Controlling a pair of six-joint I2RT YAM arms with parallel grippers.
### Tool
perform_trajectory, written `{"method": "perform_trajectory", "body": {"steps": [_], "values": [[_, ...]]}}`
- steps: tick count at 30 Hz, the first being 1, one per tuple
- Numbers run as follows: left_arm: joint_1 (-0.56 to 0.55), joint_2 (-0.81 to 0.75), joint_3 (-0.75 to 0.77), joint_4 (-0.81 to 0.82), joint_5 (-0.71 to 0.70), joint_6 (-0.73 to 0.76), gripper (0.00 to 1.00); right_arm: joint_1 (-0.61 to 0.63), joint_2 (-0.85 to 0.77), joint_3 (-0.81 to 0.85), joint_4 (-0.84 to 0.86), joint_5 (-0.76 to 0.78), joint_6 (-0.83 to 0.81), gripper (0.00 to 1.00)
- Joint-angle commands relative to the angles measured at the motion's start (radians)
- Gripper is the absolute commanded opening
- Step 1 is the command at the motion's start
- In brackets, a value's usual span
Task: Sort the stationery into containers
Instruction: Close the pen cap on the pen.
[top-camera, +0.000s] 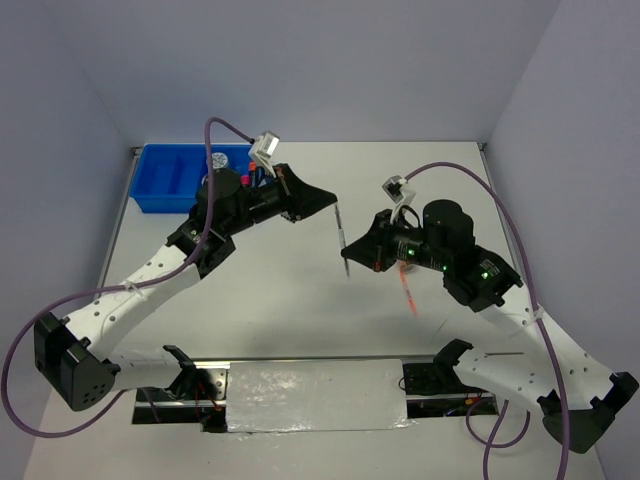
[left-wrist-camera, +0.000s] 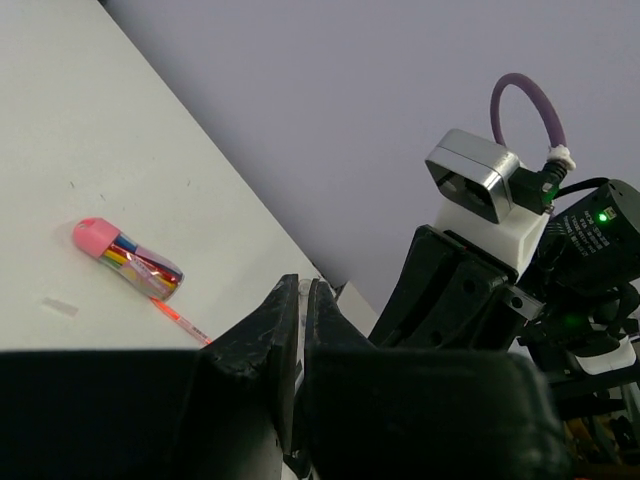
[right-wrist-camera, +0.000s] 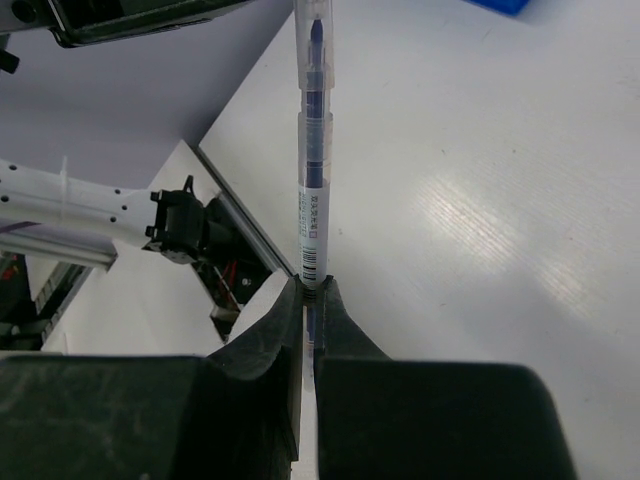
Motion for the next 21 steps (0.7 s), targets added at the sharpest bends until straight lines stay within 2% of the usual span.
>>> {"method": "perform_trajectory", "body": {"steps": [1, 6, 12, 14, 15, 16, 17, 18, 19, 21], "values": [[-0.003, 0.031, 0.054, -0.044, 0.044, -0.011, 0.0, 0.006, -0.004, 0.07, 0.042, 0.036, -0.07, 0.0], [-0.006, 0.061, 0.089, -0.104, 0.066, -0.025, 0.01, 0.005, 0.019, 0.109, 0.074, 0.076, -0.152, 0.0], [-0.006, 0.079, 0.112, -0.144, 0.079, -0.021, 0.1, 0.006, 0.063, 0.193, 0.109, 0.104, -0.206, 0.0], [-0.007, 0.073, 0.112, -0.145, 0.078, -0.013, 0.32, 0.005, 0.072, 0.202, 0.112, 0.082, -0.206, 0.0], [-0.007, 0.062, 0.112, -0.144, 0.073, -0.008, 0.39, 0.005, 0.075, 0.204, 0.114, 0.073, -0.203, 0.0], [-0.007, 0.056, 0.114, -0.153, 0.052, -0.001, 0.57, 0.005, 0.074, 0.198, 0.114, 0.064, -0.199, 0.0], [-0.007, 0.039, 0.111, -0.15, 0.049, 0.002, 0.66, 0.005, 0.072, 0.193, 0.114, 0.064, -0.198, 0.0], [-0.007, 0.027, 0.104, -0.141, 0.021, 0.01, 0.81, 0.005, 0.065, 0.184, 0.114, 0.065, -0.192, 0.0], [-0.007, 0.018, 0.1, -0.141, 0.015, 0.012, 0.85, 0.005, 0.063, 0.179, 0.114, 0.067, -0.192, 0.0], [-0.007, -0.002, 0.081, -0.086, 0.01, 0.015, 0.86, 0.006, 0.063, 0.184, 0.108, 0.064, -0.186, 0.0]]}}
